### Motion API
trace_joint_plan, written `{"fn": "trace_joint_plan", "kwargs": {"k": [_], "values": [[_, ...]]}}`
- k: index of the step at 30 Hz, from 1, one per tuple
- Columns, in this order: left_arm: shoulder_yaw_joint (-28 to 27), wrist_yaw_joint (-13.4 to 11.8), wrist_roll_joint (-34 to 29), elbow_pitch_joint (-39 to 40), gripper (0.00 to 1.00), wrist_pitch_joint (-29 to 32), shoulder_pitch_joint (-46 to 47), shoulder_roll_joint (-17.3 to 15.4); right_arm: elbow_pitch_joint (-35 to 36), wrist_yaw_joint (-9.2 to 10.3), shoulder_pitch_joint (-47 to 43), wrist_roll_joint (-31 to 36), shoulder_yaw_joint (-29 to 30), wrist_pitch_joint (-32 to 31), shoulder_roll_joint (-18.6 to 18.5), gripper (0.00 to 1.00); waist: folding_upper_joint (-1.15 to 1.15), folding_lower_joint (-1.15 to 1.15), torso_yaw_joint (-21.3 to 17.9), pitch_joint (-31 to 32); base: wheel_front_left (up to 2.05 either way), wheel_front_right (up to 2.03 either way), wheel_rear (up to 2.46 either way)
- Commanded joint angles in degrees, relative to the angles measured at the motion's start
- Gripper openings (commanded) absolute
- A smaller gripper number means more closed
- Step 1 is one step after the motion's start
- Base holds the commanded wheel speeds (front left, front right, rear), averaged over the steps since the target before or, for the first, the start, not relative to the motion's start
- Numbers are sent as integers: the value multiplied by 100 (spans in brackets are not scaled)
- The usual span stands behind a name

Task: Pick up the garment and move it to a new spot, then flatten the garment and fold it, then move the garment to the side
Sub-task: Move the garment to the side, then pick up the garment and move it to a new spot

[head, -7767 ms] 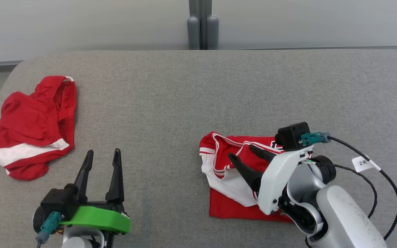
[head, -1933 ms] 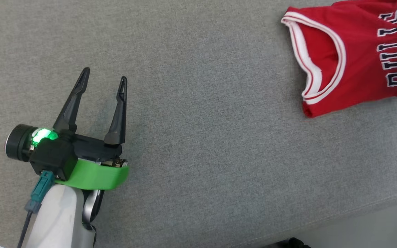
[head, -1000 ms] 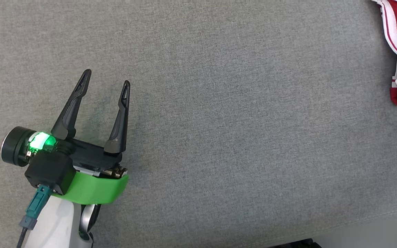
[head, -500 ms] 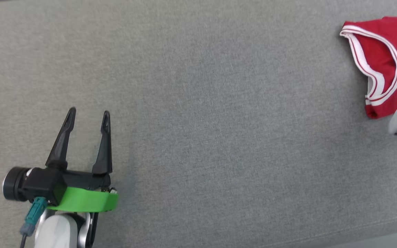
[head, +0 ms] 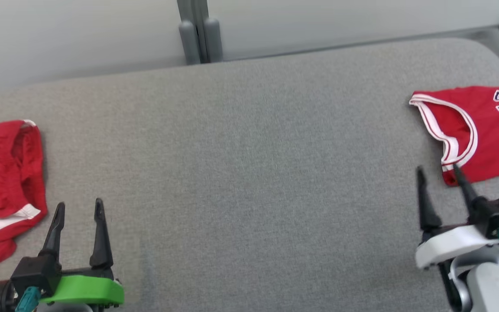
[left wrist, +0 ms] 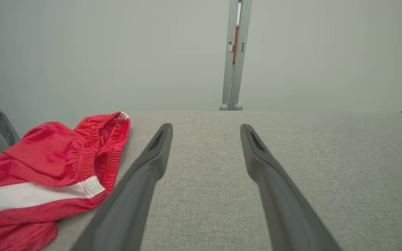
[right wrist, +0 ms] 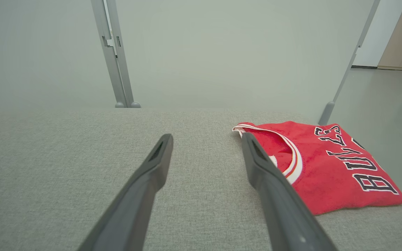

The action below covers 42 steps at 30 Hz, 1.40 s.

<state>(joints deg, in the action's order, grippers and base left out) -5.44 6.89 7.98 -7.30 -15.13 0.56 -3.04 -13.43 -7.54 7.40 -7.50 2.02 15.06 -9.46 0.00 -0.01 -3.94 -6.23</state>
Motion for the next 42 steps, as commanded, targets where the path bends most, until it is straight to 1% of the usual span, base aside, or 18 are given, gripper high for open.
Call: {"fn": "trace_joint_plan", "kwargs": {"k": [1,4,9,16,24,34,42], "values": [[-60,-32,23,-55,100,-1,-117,-2,-31,12,-139,-52,-56,12,64,100,0,1,168,478,0,0,0],[-133,-28,-22,-200,100,0,-168,5,-150,11,-275,-91,-142,12,228,100,0,1,170,596,0,0,0],[-47,-22,-11,-514,100,0,-223,9,-354,11,-387,36,-186,13,414,100,0,1,180,751,0,0,0],[78,-45,127,-706,100,0,-220,6,-579,11,-453,-9,-324,13,546,100,0,1,230,884,0,0,0],[121,-51,177,-719,100,0,-245,7,-649,11,-482,45,-294,13,583,100,0,1,266,959,0,0,0],[203,-40,147,-676,100,0,-197,7,-546,11,-562,76,-203,13,622,100,0,1,303,977,0,0,0],[197,-20,92,-639,100,0,-184,6,-507,11,-616,32,-231,13,641,100,0,1,449,947,0,0,0]]}}
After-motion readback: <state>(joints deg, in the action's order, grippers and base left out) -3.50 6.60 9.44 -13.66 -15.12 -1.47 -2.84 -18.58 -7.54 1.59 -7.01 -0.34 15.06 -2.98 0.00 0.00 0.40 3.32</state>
